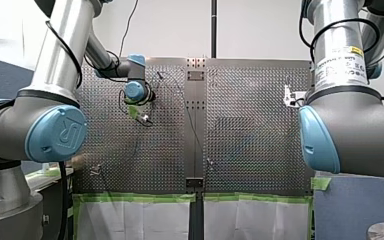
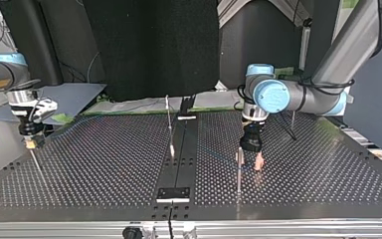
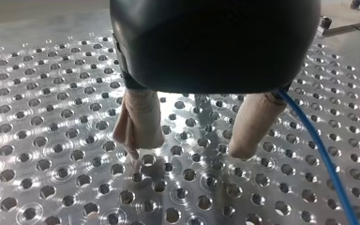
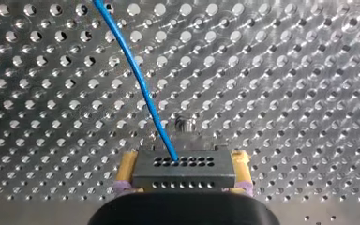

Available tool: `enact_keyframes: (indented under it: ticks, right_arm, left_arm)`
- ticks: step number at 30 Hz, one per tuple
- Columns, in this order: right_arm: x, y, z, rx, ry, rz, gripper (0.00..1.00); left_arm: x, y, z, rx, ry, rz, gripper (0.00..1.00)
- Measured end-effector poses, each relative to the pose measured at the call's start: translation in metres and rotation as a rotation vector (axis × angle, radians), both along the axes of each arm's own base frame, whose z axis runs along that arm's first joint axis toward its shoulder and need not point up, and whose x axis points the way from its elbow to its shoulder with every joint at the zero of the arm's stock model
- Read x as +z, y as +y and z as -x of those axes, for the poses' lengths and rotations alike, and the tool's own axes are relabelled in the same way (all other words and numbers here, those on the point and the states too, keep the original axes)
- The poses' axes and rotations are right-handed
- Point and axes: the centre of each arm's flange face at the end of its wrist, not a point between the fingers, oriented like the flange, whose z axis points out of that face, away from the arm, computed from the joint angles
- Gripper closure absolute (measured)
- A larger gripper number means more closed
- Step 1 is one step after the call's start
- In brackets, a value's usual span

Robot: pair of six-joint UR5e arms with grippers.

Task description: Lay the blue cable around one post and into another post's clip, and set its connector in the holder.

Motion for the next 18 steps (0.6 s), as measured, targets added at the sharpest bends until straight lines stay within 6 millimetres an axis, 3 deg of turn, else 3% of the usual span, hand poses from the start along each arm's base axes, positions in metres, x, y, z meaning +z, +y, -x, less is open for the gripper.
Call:
enact_keyframes:
  ticks: [18]
  right_arm:
    - [0.0003, 0.0003, 0.0019, 0.02, 0.006, -0.007, 1.0]
  left_arm:
    - [0.0, 0.0005, -0.0003, 0.0, -0.001, 0.0, 0.0]
